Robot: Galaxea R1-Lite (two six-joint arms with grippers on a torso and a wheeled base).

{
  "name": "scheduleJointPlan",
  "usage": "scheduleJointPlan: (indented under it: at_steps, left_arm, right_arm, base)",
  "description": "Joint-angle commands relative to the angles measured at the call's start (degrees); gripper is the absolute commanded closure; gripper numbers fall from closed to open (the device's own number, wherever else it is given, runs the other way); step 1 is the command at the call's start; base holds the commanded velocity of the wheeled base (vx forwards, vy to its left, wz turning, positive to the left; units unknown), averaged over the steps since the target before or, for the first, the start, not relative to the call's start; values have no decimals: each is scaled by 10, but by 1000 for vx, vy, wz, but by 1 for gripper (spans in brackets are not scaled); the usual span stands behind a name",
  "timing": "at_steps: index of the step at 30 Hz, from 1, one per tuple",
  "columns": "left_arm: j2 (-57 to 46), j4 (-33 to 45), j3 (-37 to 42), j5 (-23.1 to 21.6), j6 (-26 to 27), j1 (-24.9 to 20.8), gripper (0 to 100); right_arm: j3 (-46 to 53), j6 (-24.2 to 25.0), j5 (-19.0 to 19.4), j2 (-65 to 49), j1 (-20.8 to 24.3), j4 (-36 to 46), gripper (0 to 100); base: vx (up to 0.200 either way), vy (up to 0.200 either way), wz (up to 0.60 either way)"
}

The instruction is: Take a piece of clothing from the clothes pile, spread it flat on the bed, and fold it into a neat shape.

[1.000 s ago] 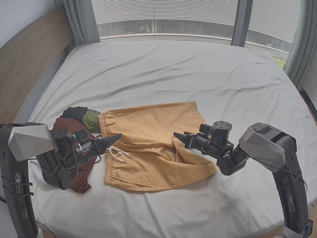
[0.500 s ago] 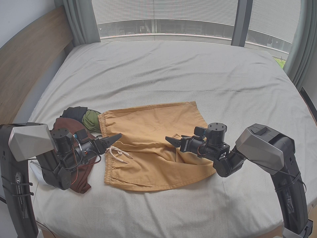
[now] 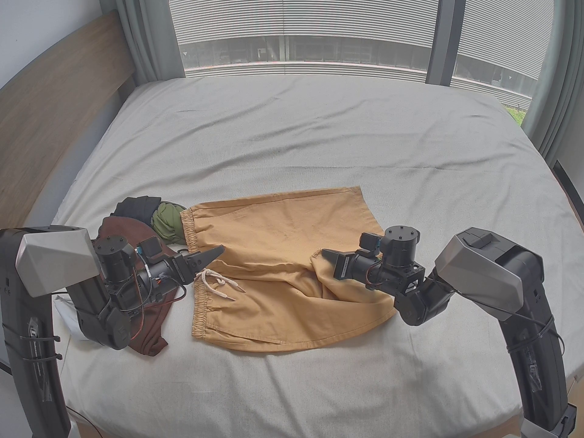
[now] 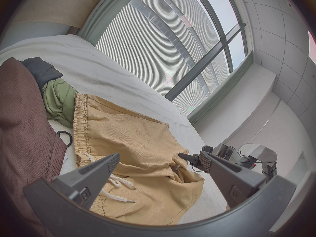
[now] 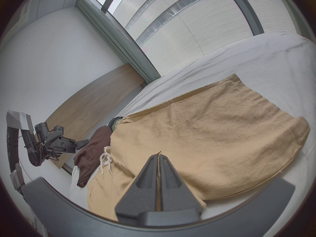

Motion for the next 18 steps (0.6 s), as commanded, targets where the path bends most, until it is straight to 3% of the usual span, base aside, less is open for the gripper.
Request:
scheduleJointPlan:
  at_steps: [1, 5, 18]
  left_arm:
    - [0, 0, 0, 0, 0, 0, 0]
    - [0, 0, 0, 0, 0, 0, 0]
    - [1, 0, 0, 0, 0, -1, 0]
  right_arm:
    - [7, -6, 0, 0, -4, -3, 100]
    - [22, -9, 0, -7, -11, -8, 100]
    - [185, -43, -3, -91, -105, -75, 100]
  base:
    - [0, 0, 0]
    - [0, 0, 0]
    - [0, 0, 0]
